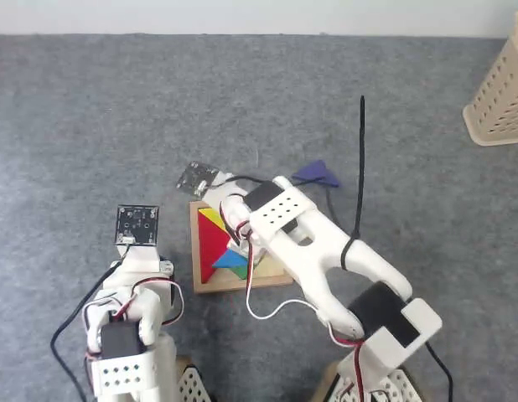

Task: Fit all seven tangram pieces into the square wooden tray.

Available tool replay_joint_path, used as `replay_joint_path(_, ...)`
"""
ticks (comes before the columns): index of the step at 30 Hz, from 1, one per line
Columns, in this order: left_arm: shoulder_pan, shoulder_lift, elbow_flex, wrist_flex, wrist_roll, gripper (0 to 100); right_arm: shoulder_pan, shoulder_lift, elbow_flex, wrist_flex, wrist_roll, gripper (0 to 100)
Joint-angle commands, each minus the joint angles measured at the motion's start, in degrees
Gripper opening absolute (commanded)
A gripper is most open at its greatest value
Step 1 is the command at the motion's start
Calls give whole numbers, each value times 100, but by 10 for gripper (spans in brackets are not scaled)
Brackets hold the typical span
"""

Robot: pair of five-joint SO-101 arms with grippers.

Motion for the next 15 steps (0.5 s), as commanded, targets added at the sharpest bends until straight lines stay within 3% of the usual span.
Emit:
replay_joint_path(1, -18, -70, -31, 26, -35, 12, 57, -75, -62, -295, -325, 7)
replay_joint_path(15, -18, -70, -31, 26, -35, 12, -576, -92, 0, -92, -387, 6)
